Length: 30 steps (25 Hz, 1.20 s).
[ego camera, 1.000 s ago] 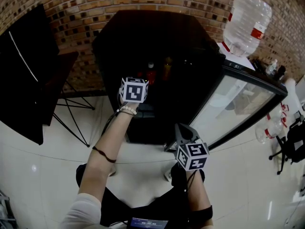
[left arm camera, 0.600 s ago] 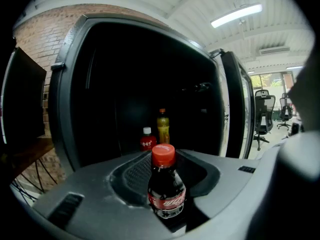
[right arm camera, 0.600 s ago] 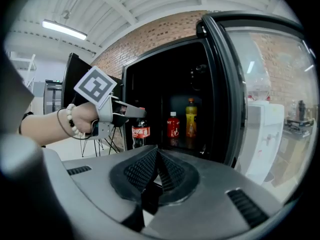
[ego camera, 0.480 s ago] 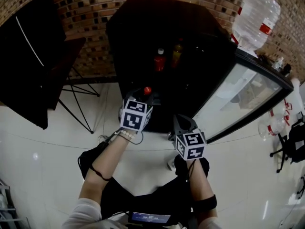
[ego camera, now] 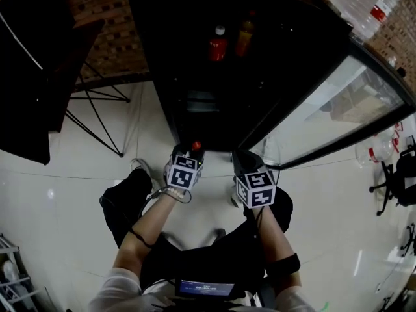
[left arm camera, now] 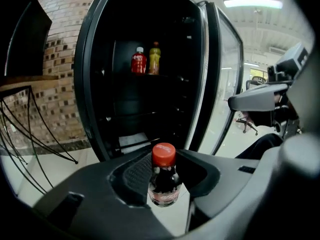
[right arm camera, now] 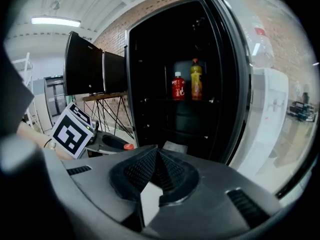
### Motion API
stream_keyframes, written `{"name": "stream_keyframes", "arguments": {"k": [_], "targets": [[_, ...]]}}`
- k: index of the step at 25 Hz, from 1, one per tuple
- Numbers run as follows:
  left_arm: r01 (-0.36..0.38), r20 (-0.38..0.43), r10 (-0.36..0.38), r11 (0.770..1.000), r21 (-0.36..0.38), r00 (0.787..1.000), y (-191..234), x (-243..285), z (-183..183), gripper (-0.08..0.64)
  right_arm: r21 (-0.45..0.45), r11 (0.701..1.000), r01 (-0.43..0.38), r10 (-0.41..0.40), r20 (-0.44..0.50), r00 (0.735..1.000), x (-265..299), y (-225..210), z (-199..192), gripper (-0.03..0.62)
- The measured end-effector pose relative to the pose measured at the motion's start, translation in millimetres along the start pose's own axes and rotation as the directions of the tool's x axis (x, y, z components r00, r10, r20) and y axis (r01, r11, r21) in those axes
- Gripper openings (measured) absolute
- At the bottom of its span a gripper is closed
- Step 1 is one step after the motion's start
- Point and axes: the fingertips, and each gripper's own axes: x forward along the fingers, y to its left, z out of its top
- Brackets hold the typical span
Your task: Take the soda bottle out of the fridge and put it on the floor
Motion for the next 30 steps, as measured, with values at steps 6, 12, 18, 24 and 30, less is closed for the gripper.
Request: {"name": "stream_keyframes", "arguments": {"k": [6, 12, 18, 24, 30], "targets": [[0.006, -0.117, -0.014, 0.997, -0.075, 0.993, -0.8, 59.3, -91.5, 0.140, 0.000, 1.000, -0.021, 0.021, -0.098, 0.995, 30.3, -4.7, -51.7, 0.012], [-0.052, -0.336, -0.004, 0.986, -0.156, 0.942, 8.2, 116.0, -199.3, 0.138, 0.020, 0.999, -0.038, 0.041, -0.190, 0.981, 49.8, -2.1, -99.7, 0.012], [-0.069, -0.378, -0.001, 0.983, -0.172, 0.926, 10.8, 140.9, -270.2, 0.138, 0.035, 0.998, -0.057, 0.064, -0.260, 0.963, 60.8, 2.0, -141.7, 0.012], [-0.077, -0.461, 0.012, 0.989, -0.123, 0.887, 10.8, 151.3, -323.6, 0.138, 0.060, 0.997, -0.057, 0.072, -0.303, 0.950, 66.4, 1.8, -167.7, 0.012], [-0.074, -0.501, 0.018, 0.993, -0.093, 0.865, 12.3, 159.6, -356.6, 0.138, 0.073, 0.996, -0.058, 0.080, -0.350, 0.933, 73.1, 3.0, -186.4, 0.012]]}}
